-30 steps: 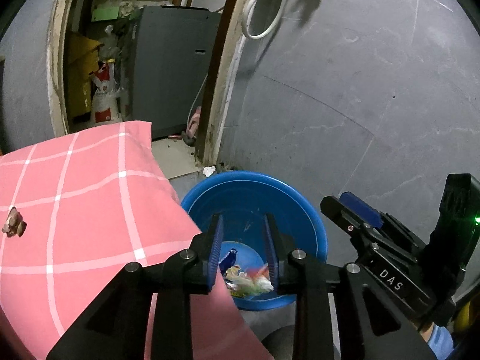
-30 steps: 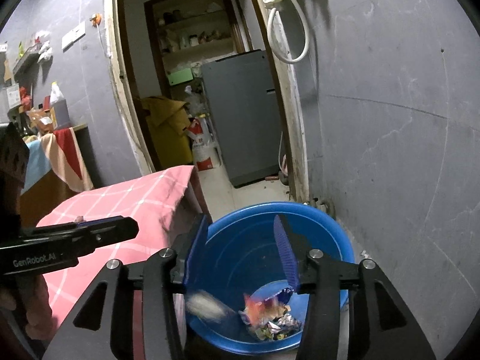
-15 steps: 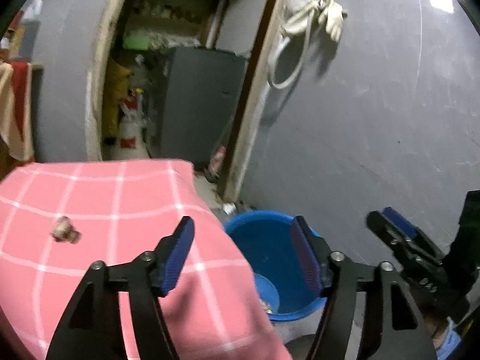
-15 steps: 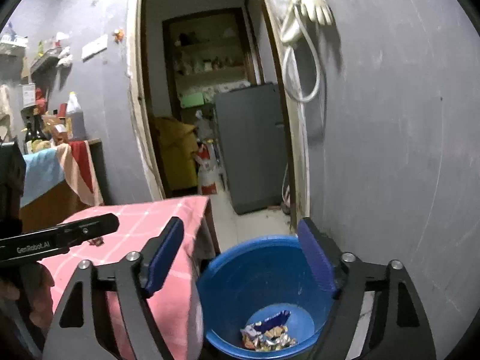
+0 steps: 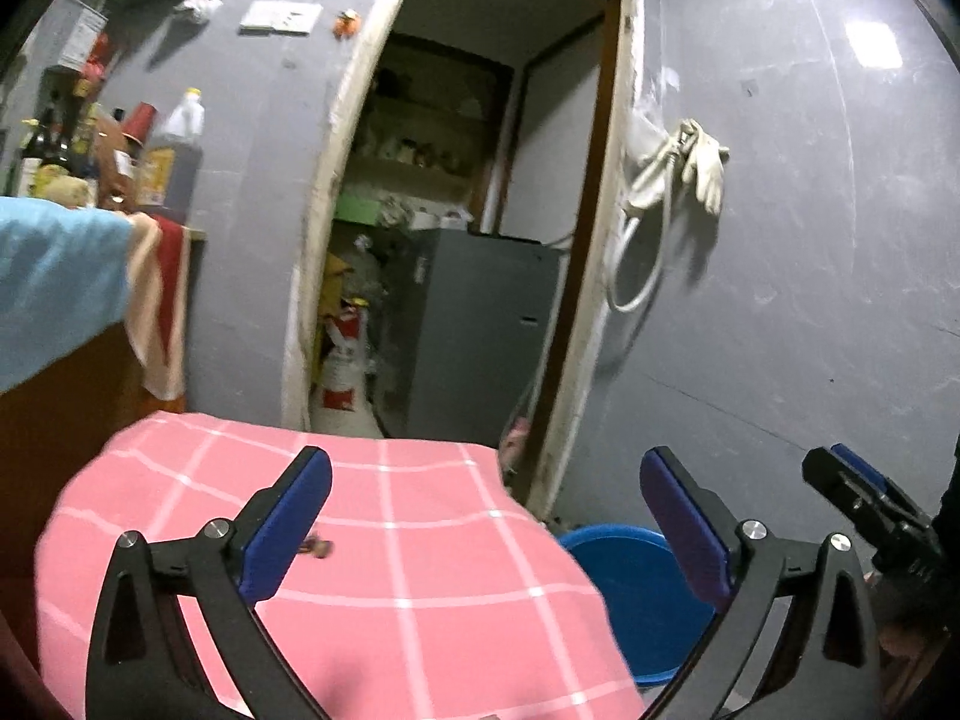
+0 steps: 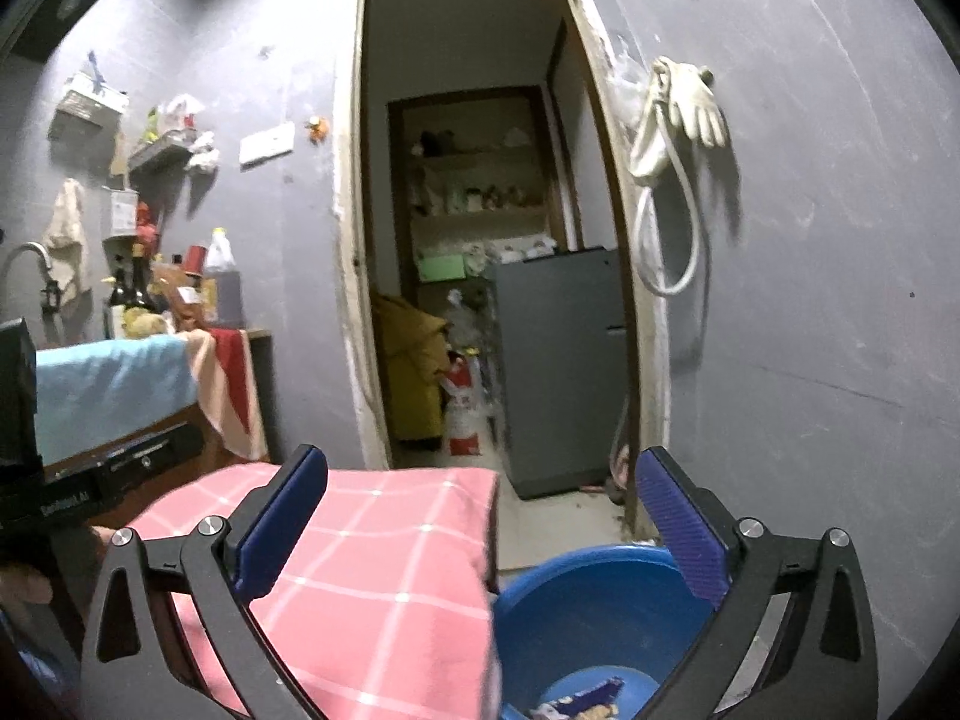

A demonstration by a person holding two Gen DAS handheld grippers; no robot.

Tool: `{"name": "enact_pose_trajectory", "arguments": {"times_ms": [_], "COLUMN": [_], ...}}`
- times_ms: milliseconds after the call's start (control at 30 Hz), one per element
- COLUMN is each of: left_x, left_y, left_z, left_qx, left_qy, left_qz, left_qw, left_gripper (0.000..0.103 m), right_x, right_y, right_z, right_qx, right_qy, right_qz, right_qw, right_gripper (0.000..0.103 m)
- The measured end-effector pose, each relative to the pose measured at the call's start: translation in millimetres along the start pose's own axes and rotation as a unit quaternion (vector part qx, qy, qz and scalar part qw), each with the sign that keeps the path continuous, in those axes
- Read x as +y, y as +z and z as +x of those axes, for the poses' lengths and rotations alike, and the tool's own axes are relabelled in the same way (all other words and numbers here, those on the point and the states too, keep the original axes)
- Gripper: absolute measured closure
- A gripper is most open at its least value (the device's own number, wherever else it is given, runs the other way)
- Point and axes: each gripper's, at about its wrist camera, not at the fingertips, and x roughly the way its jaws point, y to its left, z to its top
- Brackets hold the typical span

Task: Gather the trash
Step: 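Move both open tools back over the pink table toward the remaining pieces, then lower both open tools toward the tan pebble and the whitish shell scrap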

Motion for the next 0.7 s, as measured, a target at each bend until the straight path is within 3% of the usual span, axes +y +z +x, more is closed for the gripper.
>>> {"name": "enact_pose_trajectory", "arguments": {"times_ms": [400,700], "left_x": [58,104], "left_y": [-10,-21], "left_z": [-53,-59], "left_qx": [-0.033,-0.022], "left_qy": [0.075,0.123], "left_qz": [-0.007,-0.009], "left_qw": [0.9966,0.9922], "left_gripper": [0.002,0.002], "right_x": [68,117], "right_y": [-1,-12], "right_z": [9,41], "right_qx": [-0.014,0.015], "right_qy": [0.057,0.094], "right_qz": [-0.023,-0.046], "right_qw": [0.998,0.994], "right_gripper": [0.0,0.0]}}
